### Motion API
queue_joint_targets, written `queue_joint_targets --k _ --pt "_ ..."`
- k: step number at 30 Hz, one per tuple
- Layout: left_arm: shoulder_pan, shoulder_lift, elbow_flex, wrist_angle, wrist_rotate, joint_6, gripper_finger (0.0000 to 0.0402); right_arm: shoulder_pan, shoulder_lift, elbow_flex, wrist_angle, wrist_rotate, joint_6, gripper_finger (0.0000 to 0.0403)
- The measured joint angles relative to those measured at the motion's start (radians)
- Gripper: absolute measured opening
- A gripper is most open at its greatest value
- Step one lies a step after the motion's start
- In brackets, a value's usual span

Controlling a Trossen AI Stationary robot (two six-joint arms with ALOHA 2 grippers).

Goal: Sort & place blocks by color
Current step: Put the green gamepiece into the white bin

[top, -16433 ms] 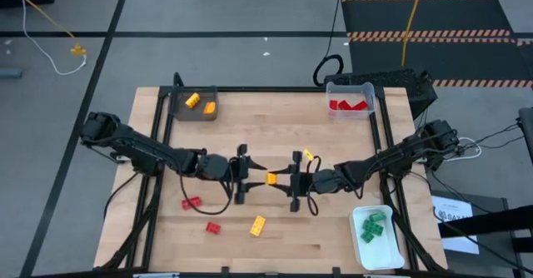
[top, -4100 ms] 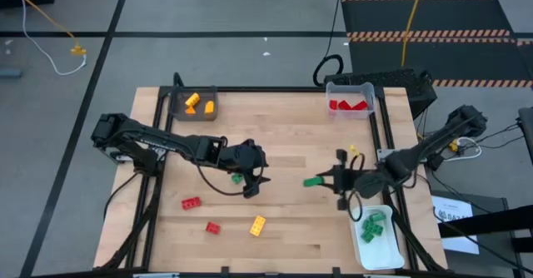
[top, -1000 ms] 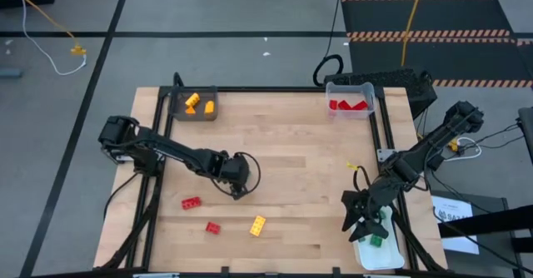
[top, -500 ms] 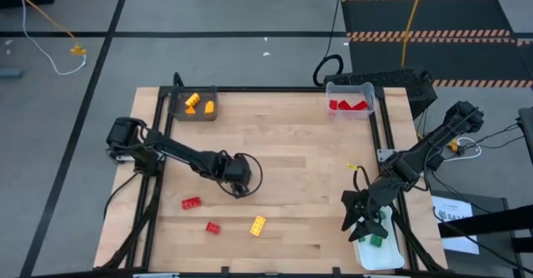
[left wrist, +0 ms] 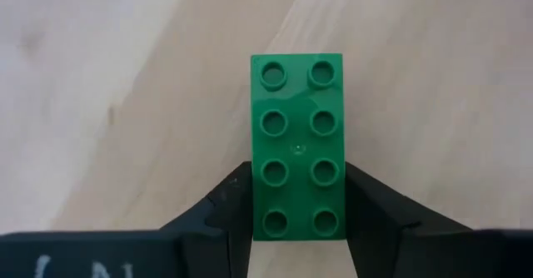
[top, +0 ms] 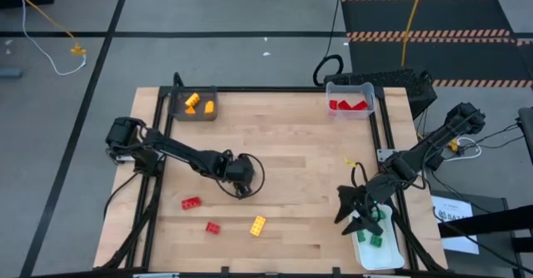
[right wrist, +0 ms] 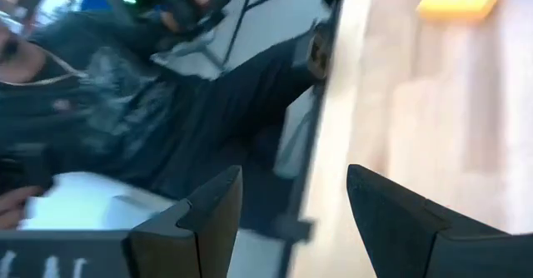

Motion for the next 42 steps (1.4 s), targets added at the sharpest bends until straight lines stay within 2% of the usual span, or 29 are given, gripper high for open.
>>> queue_joint_targets --k 5,10,13,16,19,24,27,34,42 --pt "0.000 -0.092 0.011 0.207 0.077 0.114 0.0141 -0.040 0.002 0.000 0.001 0.166 -0.281 0.0208" --pt "-0.001 -0.142 0.014 0.443 0.233 0.196 0.0141 -0.056 0.035 0.000 0.025 0.331 -0.758 0.0208" --pt "-0.001 -0.141 0.010 0.491 0.292 0.209 0.0141 -0.060 0.087 0.000 0.087 0.353 -0.976 0.0208" --pt "-0.001 -0.143 0.011 0.503 0.309 0.209 0.0141 -0.074 0.156 0.000 0.178 0.354 -1.109 0.0208" --pt "-0.001 -0.142 0.011 0.485 0.334 0.201 0.0141 -0.088 0.230 -0.001 0.266 0.363 -1.196 0.0208" --pt "-0.028 -0.143 0.011 0.522 0.445 0.241 0.0141 -0.109 0.326 -0.001 0.439 0.472 -1.285 0.0208" --pt "-0.052 -0.137 0.011 0.529 0.492 0.250 0.0141 -0.121 0.363 -0.001 0.529 0.488 -1.329 0.0208" --pt "-0.070 -0.135 0.011 0.532 0.487 0.249 0.0141 -0.138 0.420 0.000 0.619 0.481 -1.363 0.0208" --pt "-0.049 -0.103 0.012 0.609 0.472 0.216 0.0141 -0.139 0.508 0.000 0.753 0.480 -1.415 0.0208"
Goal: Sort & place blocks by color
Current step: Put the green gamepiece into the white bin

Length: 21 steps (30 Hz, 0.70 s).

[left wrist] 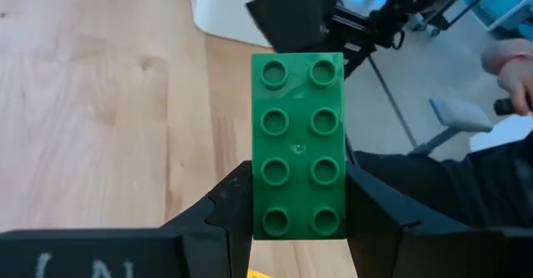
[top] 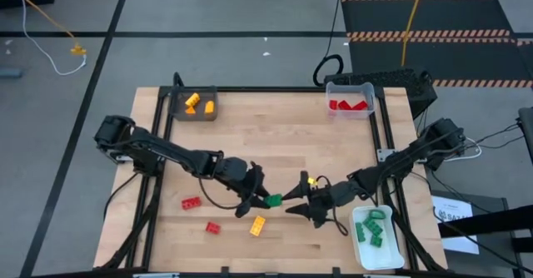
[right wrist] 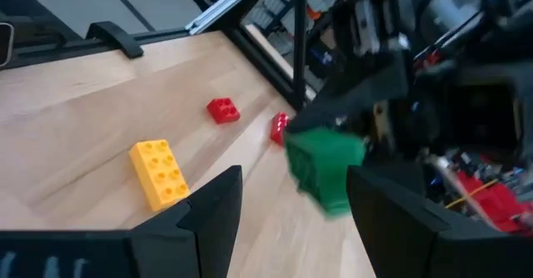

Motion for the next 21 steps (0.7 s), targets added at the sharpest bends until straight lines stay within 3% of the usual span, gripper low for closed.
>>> queue_joint_targets --k 5,21 --pt "0.012 0.048 0.000 0.011 0.009 -0.027 0.0141 -0.006 0.016 0.000 0.054 0.000 -0.032 0.0208" --pt "0.012 0.075 0.000 0.115 0.019 -0.072 0.0141 -0.013 0.016 0.001 0.004 0.000 0.012 0.0208"
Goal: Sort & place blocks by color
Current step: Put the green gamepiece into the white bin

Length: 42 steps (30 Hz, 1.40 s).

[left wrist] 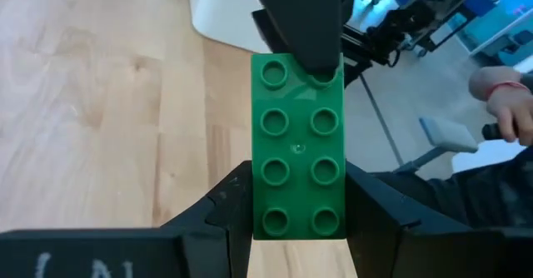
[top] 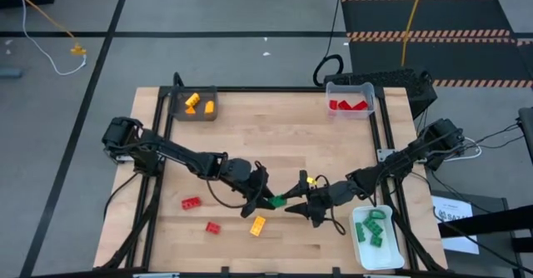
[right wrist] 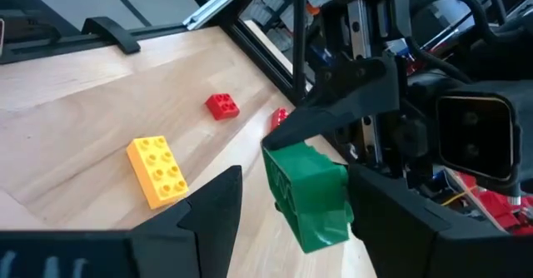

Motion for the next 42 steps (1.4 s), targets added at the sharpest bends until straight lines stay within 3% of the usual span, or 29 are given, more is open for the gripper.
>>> queue_joint_targets --k 10,20,30,36,42 --pt "-0.002 0.008 0.000 0.025 -0.004 -0.016 0.0141 -0.015 -0.001 0.001 -0.020 0.002 -0.011 0.0199" --pt "-0.002 0.008 0.000 0.013 -0.009 -0.033 0.0141 -0.021 0.000 0.001 -0.012 0.027 0.006 0.0064" --pt "-0.002 0.006 0.002 0.017 -0.012 -0.021 0.0241 -0.016 0.000 0.000 0.006 0.070 0.012 0.0064" --pt "0.013 0.006 0.002 -0.014 -0.012 -0.021 0.0252 0.001 -0.007 0.000 -0.035 0.088 0.011 0.0064" --pt "0.034 0.002 0.002 -0.114 -0.013 -0.023 0.0254 0.039 -0.091 -0.001 -0.204 0.234 0.081 0.0064"
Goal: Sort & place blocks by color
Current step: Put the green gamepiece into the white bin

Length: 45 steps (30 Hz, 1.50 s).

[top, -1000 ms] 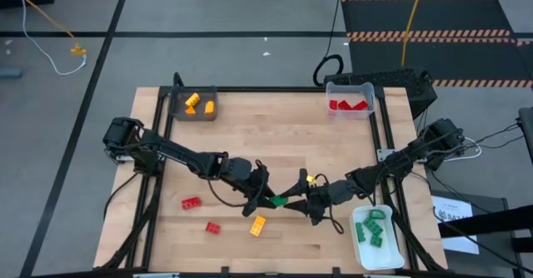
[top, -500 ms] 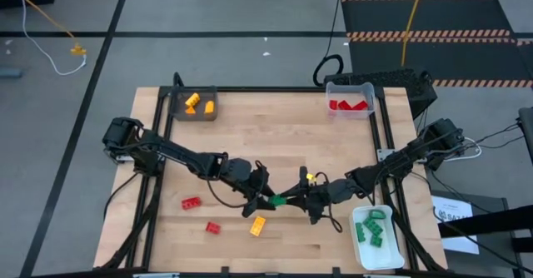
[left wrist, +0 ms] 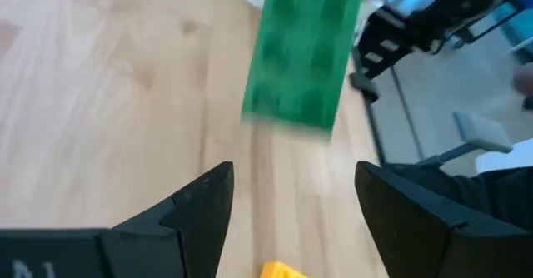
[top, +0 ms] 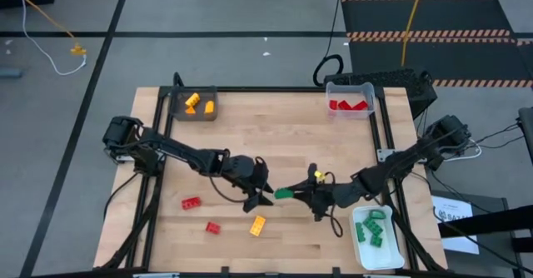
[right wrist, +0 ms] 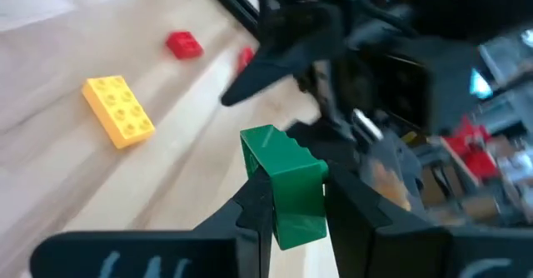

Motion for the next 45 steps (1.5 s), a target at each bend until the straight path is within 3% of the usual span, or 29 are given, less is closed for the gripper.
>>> queue_joint_targets --k 5,11,17,26,33,41,45 --pt "0.018 0.000 0.000 -0.035 0.000 0.010 0.0254 0.026 -0.124 0.000 -0.181 0.082 0.154 0.0064" --pt "0.033 0.000 0.000 -0.039 0.000 0.009 0.0255 0.058 -0.263 0.000 -0.445 0.059 0.398 0.0064" --pt "0.032 0.000 0.000 -0.040 0.000 0.008 0.0255 0.105 -0.394 0.000 -0.570 -0.191 0.663 0.0064" --pt "0.034 0.000 0.000 -0.069 0.000 0.007 0.0255 0.173 -0.558 0.000 -0.745 -0.467 1.183 0.0068" --pt "0.034 0.000 0.000 -0.068 0.000 0.006 0.0255 0.211 -0.597 0.000 -0.907 -0.908 1.641 0.0071" --pt "0.034 0.000 0.000 -0.069 0.000 0.004 0.0255 0.267 -0.552 -0.073 -0.952 -0.893 1.849 0.0075" --pt "0.034 0.000 0.000 -0.089 0.000 0.004 0.0255 0.302 -0.529 -0.174 -0.898 -0.988 1.969 0.0094"
